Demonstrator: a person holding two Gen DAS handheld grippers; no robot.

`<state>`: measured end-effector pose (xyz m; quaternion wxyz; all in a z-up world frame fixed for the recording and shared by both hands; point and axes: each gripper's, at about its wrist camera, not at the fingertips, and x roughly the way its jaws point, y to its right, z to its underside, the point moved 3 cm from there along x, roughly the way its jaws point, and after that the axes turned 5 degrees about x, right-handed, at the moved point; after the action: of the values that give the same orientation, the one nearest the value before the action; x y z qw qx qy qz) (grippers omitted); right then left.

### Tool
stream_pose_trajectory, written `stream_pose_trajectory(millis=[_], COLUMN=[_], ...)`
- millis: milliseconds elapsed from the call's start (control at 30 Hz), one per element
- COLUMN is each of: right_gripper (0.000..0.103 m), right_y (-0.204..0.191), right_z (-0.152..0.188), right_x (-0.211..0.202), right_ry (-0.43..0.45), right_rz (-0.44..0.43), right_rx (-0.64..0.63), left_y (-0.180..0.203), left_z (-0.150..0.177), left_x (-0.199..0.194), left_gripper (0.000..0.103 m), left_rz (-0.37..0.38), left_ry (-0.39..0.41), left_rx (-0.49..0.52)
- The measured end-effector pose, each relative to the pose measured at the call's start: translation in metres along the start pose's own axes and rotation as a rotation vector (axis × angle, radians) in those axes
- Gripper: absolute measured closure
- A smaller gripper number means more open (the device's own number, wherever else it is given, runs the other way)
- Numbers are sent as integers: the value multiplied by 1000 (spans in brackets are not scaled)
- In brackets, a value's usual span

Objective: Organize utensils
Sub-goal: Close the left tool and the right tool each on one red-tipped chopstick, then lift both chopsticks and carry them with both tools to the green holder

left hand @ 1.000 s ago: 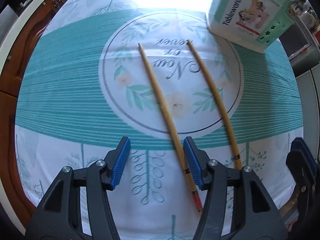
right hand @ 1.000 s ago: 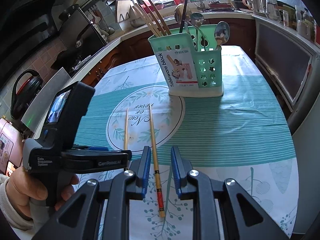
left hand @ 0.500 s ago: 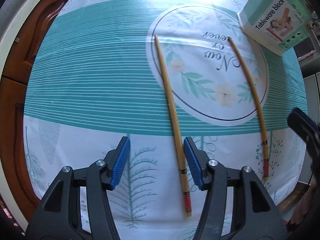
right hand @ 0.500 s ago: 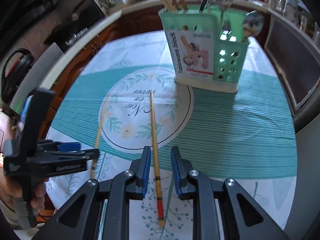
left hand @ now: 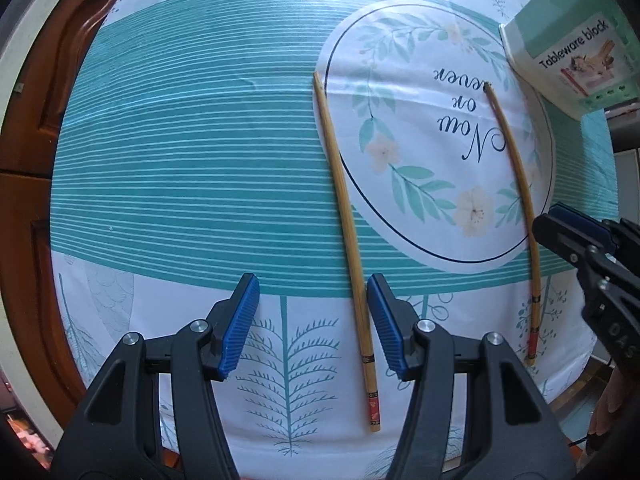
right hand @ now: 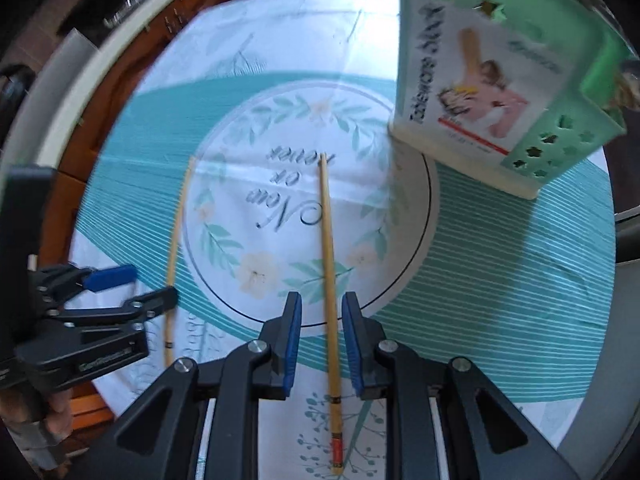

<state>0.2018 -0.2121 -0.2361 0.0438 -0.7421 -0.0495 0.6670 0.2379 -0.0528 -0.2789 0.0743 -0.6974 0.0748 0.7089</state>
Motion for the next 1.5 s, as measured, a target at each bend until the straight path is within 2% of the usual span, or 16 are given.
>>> stream_pose_trajectory(millis=[167,367,400,433,467,533,633,767,900,1033,1133,1267,1500], right_gripper=[83,83,87,97,97,97,97,97,97,97,97,97,97], right_y=[-7,-16,-16,-16,-14,-9,3,15,27,36,40,51,76], right_z=[9,20,21,21,21,20,19,25,36,44,45,49,31], right_x=[13,12,11,11,10,9,4,-13,-41,-73,-90,-120,-194], right_ry=[-54,-38,-39,-42,-52,-66,-73,-23,70,176,270,434,767], right_rz=[64,109,111,104,81,35,-34,-140,-222,-242,-225,-188,-155], right_rx=[-42,-86,-83,-76,-63,-39,-4,35,53,63,62,74,150], left_y=[-2,1,2,2,3,7,7,3,3,12,21,38,74], left_z=[-9,11,11,14,15,17,18,22,32,46,54,55,21], left_x=[-1,0,0,-3,-4,-7,-9,-11,-17,-38,-64,-105,-209], left_gripper=[49,51,53,56,59,79,94,99,99,99,99,99,99], left_rz=[-5,6,8,8,9,9,10,93,114,120,104,106,152], left_ry=[1,-4,-5,-4,-3,1,3,11,64,159,257,382,644], left_rx=[-5,-1,6,13,24,49,54,27,26,44,80,132,191])
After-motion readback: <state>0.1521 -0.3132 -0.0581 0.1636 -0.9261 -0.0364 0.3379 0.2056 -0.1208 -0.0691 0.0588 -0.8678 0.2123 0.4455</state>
